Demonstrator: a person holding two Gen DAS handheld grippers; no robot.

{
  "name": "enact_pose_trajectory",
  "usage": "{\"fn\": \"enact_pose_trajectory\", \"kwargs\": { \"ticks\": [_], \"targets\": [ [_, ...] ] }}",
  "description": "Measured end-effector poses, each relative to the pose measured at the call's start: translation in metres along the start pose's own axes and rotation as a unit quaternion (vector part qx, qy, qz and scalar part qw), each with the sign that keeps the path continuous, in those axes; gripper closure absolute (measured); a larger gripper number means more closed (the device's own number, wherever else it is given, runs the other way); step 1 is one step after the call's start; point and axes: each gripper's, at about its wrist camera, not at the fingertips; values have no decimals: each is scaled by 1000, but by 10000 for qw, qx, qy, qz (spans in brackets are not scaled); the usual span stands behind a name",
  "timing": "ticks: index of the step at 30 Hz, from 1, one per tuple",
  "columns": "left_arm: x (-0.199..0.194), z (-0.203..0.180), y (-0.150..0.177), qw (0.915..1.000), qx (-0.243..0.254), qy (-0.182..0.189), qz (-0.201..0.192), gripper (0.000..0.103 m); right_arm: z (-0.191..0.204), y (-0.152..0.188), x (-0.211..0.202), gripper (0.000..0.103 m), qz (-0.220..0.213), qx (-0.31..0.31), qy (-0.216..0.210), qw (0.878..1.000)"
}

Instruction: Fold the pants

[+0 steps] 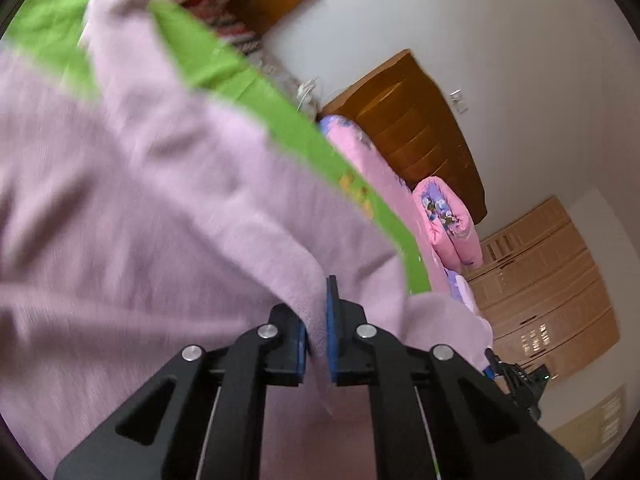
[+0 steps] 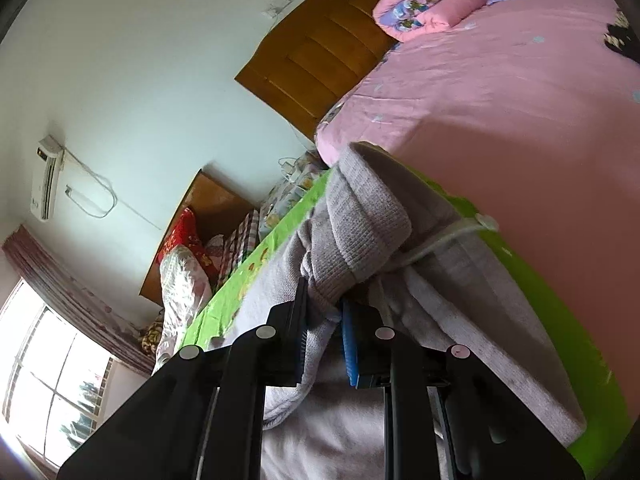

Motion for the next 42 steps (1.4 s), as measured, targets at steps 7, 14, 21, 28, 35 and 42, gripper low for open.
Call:
{"fn": "enact_pose_trajectory", "kwargs": {
  "ticks": [7,14,21,28,35,42],
  "targets": [
    [-70,-98,-52,9884,1186,114,-942,95,35,-38,-56,85,-534,-261,-349,9976],
    [-102,-56,41,9853,1498,-669,-466,90,-32,30,-78,86,-61,-224,33,9997],
    [-71,5,66,9907,881,-989,322,92,-84,60,-61,88,383,181,263,9988],
    [-105,-22,49,9843,1359,-1107,-216,92,-67,61,-87,87,201,-175,178,9995],
    [-89,14,70,9806,1318,-1438,167,90,-92,72,-66,87,464,90,413,9980],
    [-98,15,71,9800,1369,-1437,134,89,-97,75,-65,89,508,146,458,9976]
  ]
}}
Point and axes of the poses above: each gripper's, at about its wrist camera, not at the fingertips, and x roughly the way its jaws point, z to its left, y to its underside, and after that the axes turned 15 degrees about y, right-handed
